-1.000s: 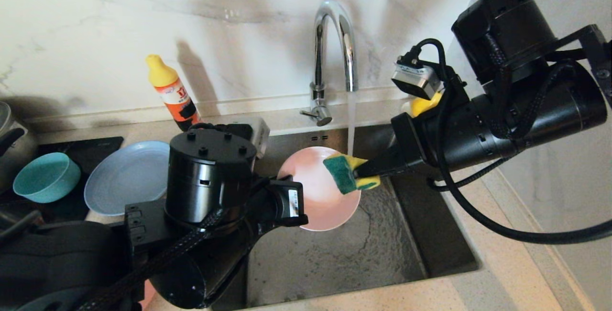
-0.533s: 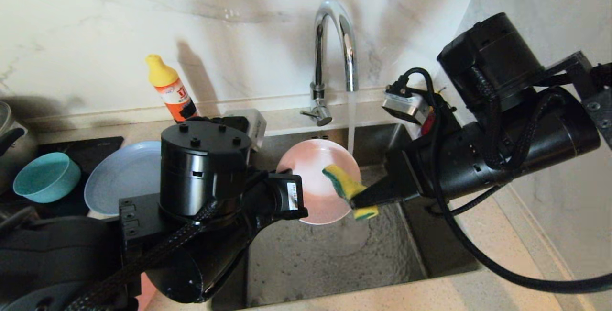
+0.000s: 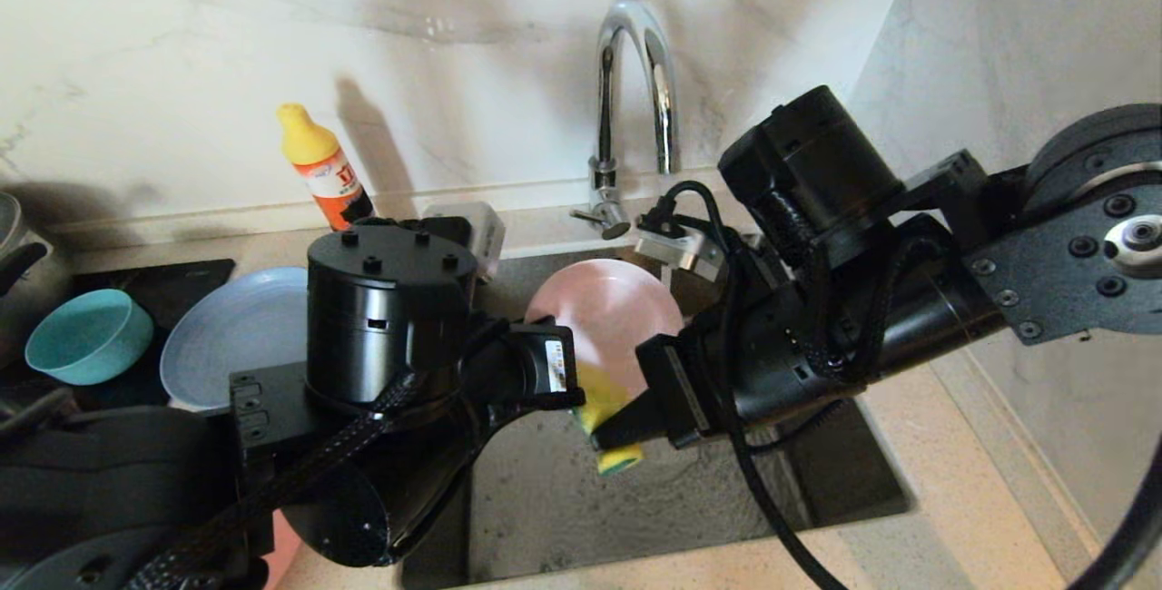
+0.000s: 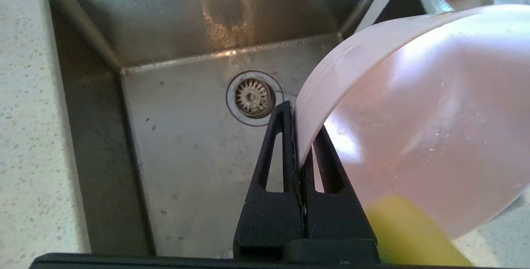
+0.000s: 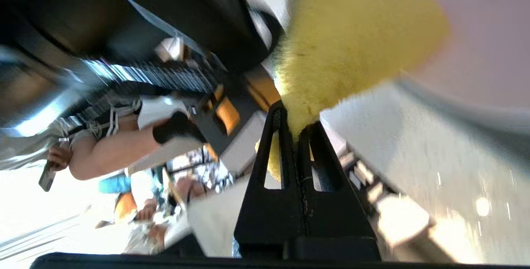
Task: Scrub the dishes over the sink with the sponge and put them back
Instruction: Wipe the bowl
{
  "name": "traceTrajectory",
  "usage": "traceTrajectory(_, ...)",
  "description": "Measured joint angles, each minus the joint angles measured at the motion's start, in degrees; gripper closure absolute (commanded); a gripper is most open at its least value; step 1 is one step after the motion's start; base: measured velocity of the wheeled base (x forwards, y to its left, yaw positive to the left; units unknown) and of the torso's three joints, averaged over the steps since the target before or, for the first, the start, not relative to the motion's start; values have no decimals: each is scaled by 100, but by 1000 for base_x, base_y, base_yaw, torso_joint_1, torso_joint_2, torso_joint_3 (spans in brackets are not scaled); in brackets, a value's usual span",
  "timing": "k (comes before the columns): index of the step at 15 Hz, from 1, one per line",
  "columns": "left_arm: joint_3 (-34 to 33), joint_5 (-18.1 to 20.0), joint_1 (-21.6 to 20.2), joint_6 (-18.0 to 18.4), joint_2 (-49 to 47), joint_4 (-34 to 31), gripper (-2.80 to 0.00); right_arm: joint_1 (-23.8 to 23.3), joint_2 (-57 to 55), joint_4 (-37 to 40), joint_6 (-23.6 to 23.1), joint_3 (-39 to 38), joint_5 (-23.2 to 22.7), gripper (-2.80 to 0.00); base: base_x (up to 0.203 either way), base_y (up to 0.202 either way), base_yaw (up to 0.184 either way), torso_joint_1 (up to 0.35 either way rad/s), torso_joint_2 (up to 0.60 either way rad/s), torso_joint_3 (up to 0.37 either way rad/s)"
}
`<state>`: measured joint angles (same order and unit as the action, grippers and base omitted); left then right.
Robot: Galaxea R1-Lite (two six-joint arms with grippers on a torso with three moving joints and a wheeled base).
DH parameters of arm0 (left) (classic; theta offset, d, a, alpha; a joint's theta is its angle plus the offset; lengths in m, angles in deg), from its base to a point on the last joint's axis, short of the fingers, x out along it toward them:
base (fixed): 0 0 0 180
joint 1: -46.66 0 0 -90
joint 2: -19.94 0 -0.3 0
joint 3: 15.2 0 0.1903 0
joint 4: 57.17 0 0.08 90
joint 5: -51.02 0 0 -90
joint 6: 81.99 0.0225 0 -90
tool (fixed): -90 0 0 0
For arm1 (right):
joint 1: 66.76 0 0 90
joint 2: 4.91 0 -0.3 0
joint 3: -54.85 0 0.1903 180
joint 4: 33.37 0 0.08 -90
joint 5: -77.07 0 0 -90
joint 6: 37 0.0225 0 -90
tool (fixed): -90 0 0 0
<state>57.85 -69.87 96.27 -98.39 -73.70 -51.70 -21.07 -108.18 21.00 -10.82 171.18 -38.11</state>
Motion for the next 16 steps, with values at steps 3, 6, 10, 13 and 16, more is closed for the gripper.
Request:
traceTrajectory(3,-21,9,-35,-4,4,5,0,-44,-210,-119,13,315,2,0,0,0,0,0,0,0)
traceTrajectory(6,-141,16,-39,-20,26,19,0,-214,-306,-105,29,670,7,0,0,0,0,0,0,0)
traceTrajectory(10,-223,16,-38,-77,26,241,0,-505,-178,-62,27,835,33,0,0,0,0,0,0,0)
traceTrajectory(13,-239,18,-38,-74,28,236,0,-711,64,214,4,873,41,0,0,0,0,0,0,0)
traceTrajectory(16,-240,3,-38,-71,43,236,0,-848,241,342,-1,837,38,0,0,0,0,0,0,0)
